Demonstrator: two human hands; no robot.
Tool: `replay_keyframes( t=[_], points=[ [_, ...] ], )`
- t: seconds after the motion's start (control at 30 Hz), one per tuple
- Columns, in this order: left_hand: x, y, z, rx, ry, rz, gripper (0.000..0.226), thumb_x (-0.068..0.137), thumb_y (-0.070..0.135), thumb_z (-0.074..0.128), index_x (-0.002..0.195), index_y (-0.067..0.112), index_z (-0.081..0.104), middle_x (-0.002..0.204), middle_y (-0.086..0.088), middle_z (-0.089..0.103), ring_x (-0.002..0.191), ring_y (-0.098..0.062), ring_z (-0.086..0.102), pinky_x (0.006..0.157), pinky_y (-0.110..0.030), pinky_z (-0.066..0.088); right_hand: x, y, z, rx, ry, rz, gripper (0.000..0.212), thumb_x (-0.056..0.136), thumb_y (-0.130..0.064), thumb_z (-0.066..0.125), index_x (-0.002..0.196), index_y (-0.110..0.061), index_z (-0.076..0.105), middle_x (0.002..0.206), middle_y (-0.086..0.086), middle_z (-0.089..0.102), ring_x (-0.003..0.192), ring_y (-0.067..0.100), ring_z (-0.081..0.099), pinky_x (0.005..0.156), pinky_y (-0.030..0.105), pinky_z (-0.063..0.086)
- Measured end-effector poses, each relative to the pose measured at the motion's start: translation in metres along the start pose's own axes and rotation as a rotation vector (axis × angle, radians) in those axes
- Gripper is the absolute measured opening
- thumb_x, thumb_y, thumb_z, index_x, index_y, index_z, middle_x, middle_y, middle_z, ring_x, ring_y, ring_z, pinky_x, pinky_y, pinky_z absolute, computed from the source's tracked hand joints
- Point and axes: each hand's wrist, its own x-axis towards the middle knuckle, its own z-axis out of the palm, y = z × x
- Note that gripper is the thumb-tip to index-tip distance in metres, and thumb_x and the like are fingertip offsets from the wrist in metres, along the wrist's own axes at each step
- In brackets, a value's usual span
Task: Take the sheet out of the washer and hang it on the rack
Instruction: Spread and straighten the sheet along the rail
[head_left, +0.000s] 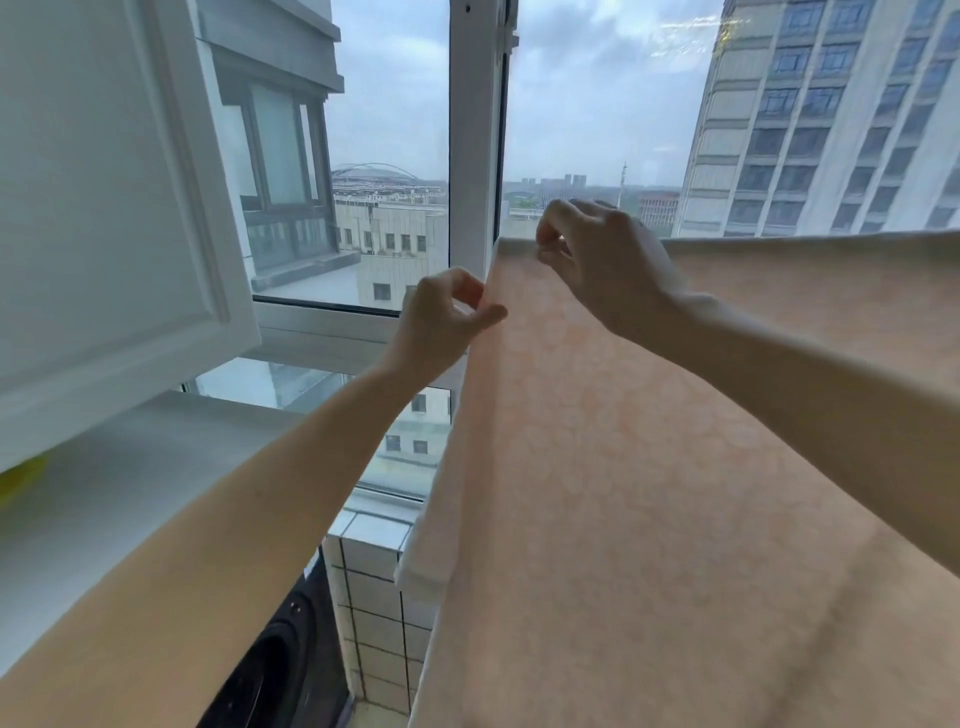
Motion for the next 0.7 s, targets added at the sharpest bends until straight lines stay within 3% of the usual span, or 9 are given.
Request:
replay_keyframes(
  t=[0.07,0.2,0.33,0.5,0.53,0.63,0.7],
  points=[
    [0.002,0.001,0.002,0.044,0.091,0.020,0.006,0.085,0.021,0.072,0.085,0.017,0.068,0.077,0.007,0.067,0.066,0.003,0.060,0.070,-0.013,0.049,0.002,0.000,0.001,-0.028,0.018,-0.001,0.015,0.094,-0.022,0.059,0.097,-0.007,0.058,0.096,0.009,0.067,0.089,0.026,0.060,0.076,0.043,0.052],
    [0.007,0.006,-0.001,0.075,0.163,0.052,0.005,0.086,0.019,0.069,0.082,0.016,0.068,0.074,0.007,0.066,0.063,0.006,0.057,0.060,0.001,0.038,0.013,0.004,0.000,-0.084,0.015,0.035,0.013,0.097,-0.021,0.051,0.096,-0.010,0.055,0.090,0.009,0.066,0.080,0.030,0.060,0.069,0.036,0.045],
    [0.024,0.017,-0.007,0.013,0.221,0.060,0.009,0.088,0.022,0.066,0.085,0.014,0.067,0.070,0.012,0.061,0.063,0.002,0.058,0.057,-0.004,0.039,0.038,0.010,-0.010,-0.094,0.086,0.081,0.014,0.097,-0.022,0.050,0.098,-0.010,0.057,0.088,0.010,0.067,0.077,0.032,0.061,0.065,0.033,0.041],
    [0.025,0.007,0.000,-0.124,-0.054,-0.089,0.043,0.101,0.036,0.044,0.091,-0.002,0.062,0.085,-0.018,0.067,0.074,-0.031,0.065,0.070,-0.038,0.053,0.029,0.002,-0.002,-0.055,-0.092,0.044,0.009,0.096,-0.019,0.055,0.093,-0.011,0.058,0.079,0.005,0.066,0.068,0.025,0.061,0.071,0.041,0.054],
    [0.023,0.002,0.002,-0.123,-0.102,-0.093,0.044,0.101,0.034,0.045,0.088,-0.005,0.062,0.080,-0.020,0.065,0.068,-0.031,0.062,0.067,-0.039,0.052,0.027,0.001,0.000,-0.061,-0.079,0.037,0.009,0.096,-0.019,0.055,0.093,-0.011,0.057,0.080,0.004,0.066,0.068,0.025,0.061,0.071,0.041,0.054],
    [0.023,-0.005,0.001,-0.088,-0.034,-0.032,0.029,0.094,0.013,0.057,0.066,0.009,0.061,0.054,-0.001,0.052,0.046,-0.009,0.046,0.050,-0.022,0.040,0.030,0.003,-0.001,-0.027,0.021,0.057,0.010,0.097,-0.022,0.054,0.096,-0.013,0.057,0.084,0.003,0.067,0.070,0.025,0.061,0.068,0.037,0.052],
    [0.028,-0.005,-0.004,-0.166,0.139,-0.058,0.022,0.092,0.009,0.057,0.071,0.007,0.065,0.056,0.001,0.054,0.044,0.001,0.044,0.047,-0.013,0.038,0.031,0.004,-0.002,-0.027,0.060,0.055,0.012,0.098,-0.025,0.052,0.097,-0.013,0.056,0.083,0.002,0.067,0.068,0.023,0.060,0.065,0.034,0.050]
  ],
)
